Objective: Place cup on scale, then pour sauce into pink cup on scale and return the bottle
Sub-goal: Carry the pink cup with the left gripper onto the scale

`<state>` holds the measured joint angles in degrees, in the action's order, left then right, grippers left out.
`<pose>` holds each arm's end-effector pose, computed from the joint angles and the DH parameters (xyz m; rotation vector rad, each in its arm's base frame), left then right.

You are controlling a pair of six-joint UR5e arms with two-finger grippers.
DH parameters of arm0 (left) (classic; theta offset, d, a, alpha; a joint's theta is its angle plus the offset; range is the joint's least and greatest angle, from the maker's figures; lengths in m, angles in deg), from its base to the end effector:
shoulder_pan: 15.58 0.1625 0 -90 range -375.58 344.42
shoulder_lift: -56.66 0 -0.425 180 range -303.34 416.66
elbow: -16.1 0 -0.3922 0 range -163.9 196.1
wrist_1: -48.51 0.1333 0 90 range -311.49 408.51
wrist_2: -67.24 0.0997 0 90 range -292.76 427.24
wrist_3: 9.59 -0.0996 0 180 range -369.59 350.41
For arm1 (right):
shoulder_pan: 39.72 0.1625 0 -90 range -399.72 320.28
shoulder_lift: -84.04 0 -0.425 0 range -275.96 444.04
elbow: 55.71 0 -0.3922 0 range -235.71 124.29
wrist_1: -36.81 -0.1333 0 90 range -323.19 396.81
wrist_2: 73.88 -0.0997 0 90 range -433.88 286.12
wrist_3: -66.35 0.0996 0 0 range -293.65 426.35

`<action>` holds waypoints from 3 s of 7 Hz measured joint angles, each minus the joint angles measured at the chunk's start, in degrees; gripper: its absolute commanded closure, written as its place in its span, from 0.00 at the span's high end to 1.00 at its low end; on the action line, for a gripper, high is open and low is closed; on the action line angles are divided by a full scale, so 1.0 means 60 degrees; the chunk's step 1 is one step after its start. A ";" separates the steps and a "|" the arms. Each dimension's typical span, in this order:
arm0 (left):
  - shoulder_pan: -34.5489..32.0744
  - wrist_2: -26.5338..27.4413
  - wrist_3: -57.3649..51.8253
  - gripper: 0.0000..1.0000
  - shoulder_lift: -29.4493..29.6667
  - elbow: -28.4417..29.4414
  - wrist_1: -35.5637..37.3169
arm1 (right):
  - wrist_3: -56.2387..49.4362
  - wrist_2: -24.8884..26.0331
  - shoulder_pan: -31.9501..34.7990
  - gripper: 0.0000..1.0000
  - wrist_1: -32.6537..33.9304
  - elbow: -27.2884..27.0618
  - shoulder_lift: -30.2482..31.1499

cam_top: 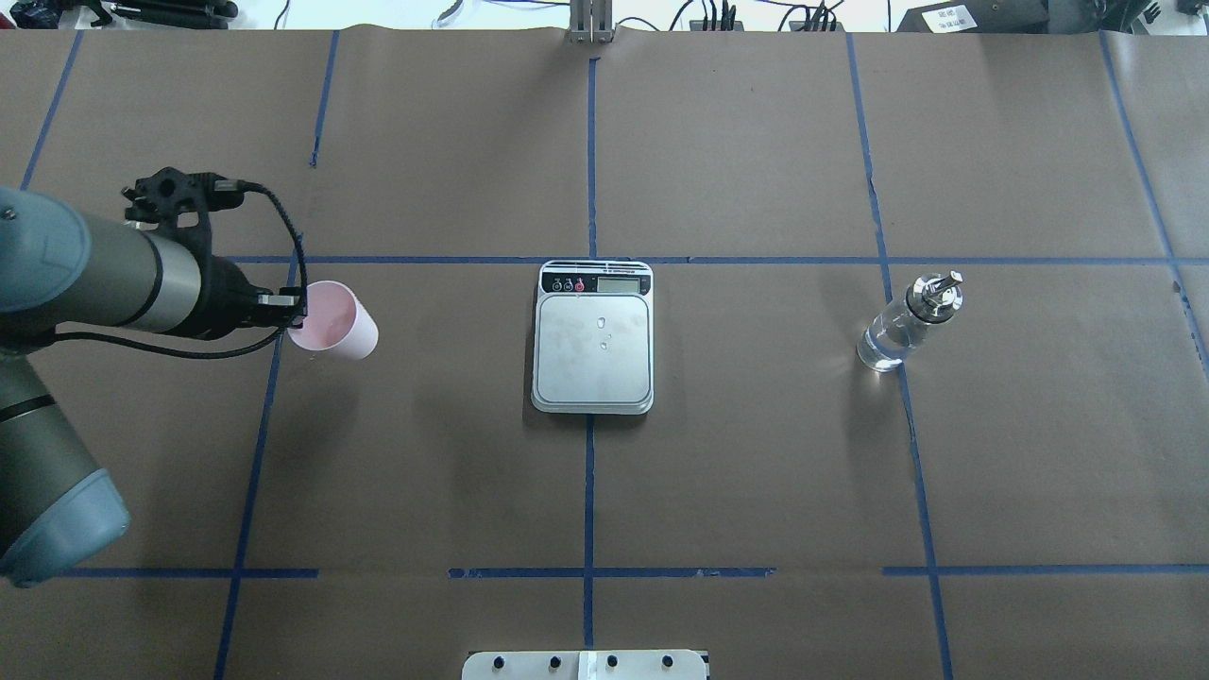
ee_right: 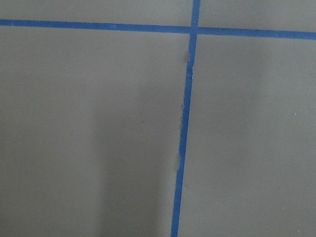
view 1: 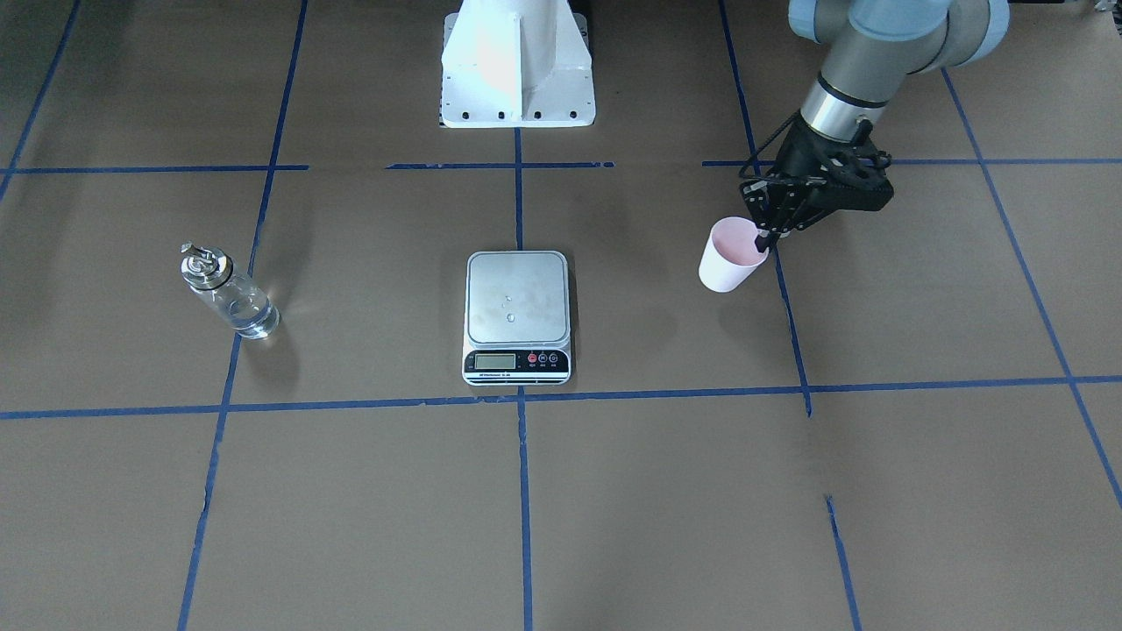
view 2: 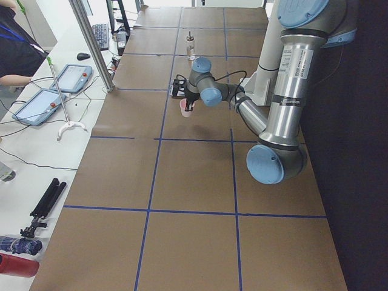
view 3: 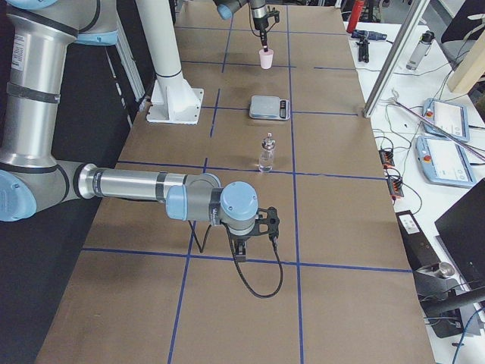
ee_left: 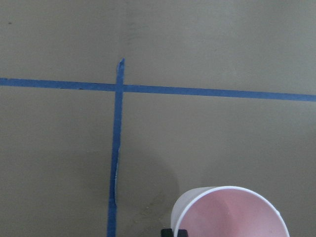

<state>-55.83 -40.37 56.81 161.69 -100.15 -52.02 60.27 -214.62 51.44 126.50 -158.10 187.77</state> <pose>0.3464 -0.4284 0.2945 0.2315 0.9124 -0.1299 0.0641 -0.3886 0.6493 0.0392 -0.8851 -0.0722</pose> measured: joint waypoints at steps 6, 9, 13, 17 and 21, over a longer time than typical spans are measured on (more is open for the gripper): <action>0.0700 -0.0016 0.1243 0.00 0.5330 0.4068 0.1290 | 0.0002 0.0038 0.0001 1.00 0.0002 0.0002 -0.0017; 0.0933 0.0021 0.1325 0.00 0.5730 0.4868 0.0925 | 0.0012 0.0048 0.0009 1.00 -0.0002 0.0013 -0.0017; 0.1109 0.0336 0.1313 0.00 0.5532 0.4832 0.0801 | 0.0002 0.0049 0.0012 1.00 -0.0007 0.0008 -0.0017; 0.1253 0.0371 0.1321 0.00 0.5414 0.4770 0.0539 | 0.0002 0.0049 0.0012 1.00 -0.0007 0.0007 -0.0014; 0.1310 0.0375 0.1291 0.12 0.5031 0.4129 0.0465 | 0.0002 0.0049 0.0012 1.00 -0.0007 0.0014 -0.0003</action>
<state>-47.97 -38.12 64.55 191.88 -75.38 -49.22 60.28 -214.33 51.51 126.46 -158.02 187.75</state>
